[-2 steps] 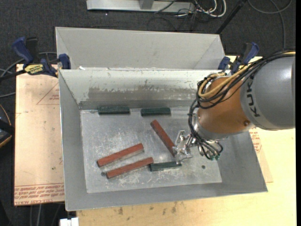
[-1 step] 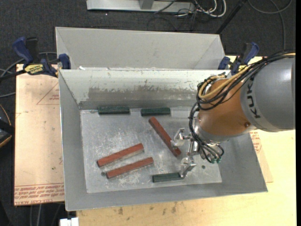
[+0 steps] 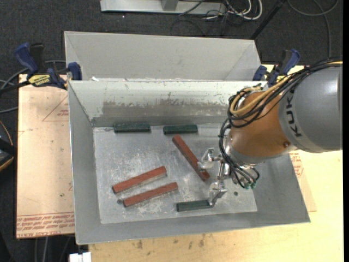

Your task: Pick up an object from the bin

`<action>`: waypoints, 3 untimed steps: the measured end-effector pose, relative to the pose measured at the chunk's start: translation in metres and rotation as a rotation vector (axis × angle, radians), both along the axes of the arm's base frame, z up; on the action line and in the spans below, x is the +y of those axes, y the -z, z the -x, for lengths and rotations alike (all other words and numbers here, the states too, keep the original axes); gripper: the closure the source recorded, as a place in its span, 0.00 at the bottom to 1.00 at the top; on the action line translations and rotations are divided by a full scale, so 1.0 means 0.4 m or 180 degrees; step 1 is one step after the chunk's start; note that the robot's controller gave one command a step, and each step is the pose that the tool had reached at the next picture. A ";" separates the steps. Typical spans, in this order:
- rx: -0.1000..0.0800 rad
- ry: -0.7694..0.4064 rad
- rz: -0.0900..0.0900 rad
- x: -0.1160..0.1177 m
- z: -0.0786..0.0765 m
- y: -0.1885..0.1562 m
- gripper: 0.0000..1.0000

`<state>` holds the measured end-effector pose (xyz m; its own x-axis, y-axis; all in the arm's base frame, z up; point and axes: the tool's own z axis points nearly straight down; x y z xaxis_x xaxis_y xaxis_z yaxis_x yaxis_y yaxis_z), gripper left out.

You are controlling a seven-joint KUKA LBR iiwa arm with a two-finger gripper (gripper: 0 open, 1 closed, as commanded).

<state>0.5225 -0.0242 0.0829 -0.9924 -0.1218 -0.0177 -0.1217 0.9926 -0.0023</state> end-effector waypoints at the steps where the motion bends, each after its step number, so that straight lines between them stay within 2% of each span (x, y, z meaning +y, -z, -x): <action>1: 0.0074 0.0086 0.0002 0.064 0.076 0.003 1.00; 2: -0.0021 0.0090 -0.0009 0.068 0.064 0.010 0.00; 3: -0.0021 0.0091 -0.0009 0.068 0.064 0.010 0.00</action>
Offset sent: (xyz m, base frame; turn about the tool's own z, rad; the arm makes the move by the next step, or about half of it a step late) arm 0.0000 0.0000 0.0000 0.0000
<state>0.4969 0.0030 0.0789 -0.9953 -0.0934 -0.0246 -0.0934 0.9956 -0.0002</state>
